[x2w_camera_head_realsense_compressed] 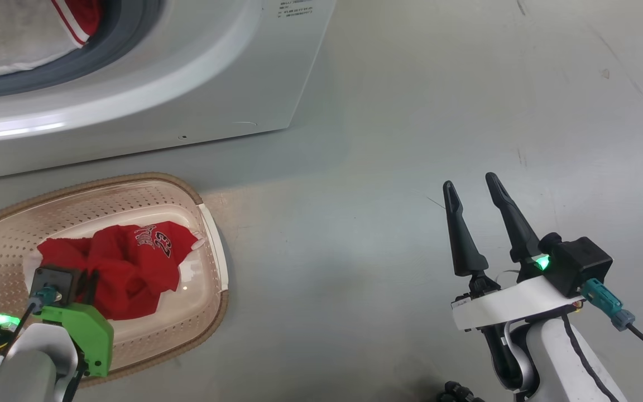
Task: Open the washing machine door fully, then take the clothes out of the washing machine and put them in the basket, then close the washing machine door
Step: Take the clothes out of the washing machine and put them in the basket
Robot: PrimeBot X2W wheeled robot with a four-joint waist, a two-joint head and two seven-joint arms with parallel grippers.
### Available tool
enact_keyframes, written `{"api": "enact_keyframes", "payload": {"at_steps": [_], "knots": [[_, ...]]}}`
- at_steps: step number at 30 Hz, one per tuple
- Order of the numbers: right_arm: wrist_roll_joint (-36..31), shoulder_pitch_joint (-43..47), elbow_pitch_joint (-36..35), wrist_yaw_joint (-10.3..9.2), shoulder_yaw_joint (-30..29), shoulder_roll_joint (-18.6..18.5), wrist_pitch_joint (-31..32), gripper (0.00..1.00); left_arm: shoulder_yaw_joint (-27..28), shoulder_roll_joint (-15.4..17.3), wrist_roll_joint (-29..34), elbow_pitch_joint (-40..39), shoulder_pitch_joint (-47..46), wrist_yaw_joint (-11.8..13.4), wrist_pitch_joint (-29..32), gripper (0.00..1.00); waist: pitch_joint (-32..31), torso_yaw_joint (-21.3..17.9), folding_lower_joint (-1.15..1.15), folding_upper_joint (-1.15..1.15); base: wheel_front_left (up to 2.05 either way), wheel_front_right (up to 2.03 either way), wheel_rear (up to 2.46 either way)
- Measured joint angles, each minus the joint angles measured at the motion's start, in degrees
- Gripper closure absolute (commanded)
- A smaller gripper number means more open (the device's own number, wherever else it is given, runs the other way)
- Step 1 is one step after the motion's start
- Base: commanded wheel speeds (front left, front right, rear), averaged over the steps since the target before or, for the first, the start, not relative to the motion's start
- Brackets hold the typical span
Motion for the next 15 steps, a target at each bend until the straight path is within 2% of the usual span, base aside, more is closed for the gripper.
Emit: {"api": "enact_keyframes", "payload": {"at_steps": [7,8,9,15], "knots": [[0.3,-0.2,-0.1,-0.48,-0.1,0.0,0.0,0.00,0.3,-0.5,-0.2,4.4,-0.9,0.0,-0.4,0.98,0.6,-0.5,0.01,0.00,0.00,0.00,0.00],[0.3,-0.2,-0.1,-0.49,0.0,0.0,0.0,0.00,0.3,-0.6,-0.3,4.9,-1.0,0.0,-0.4,0.58,0.6,-0.5,0.01,0.00,0.00,0.00,0.00],[0.3,-0.3,-0.1,-0.51,-0.1,0.0,0.0,0.00,0.2,-0.9,-0.4,5.4,-1.1,0.0,-0.4,0.00,0.5,-0.4,0.01,0.00,0.00,0.00,0.00],[0.3,-0.4,0.5,-0.54,-0.1,0.0,0.0,0.00,-0.2,-2.3,-0.4,7.1,-2.6,-0.2,-2.6,0.00,-0.4,0.3,0.01,0.00,0.00,0.00,0.00]]}}
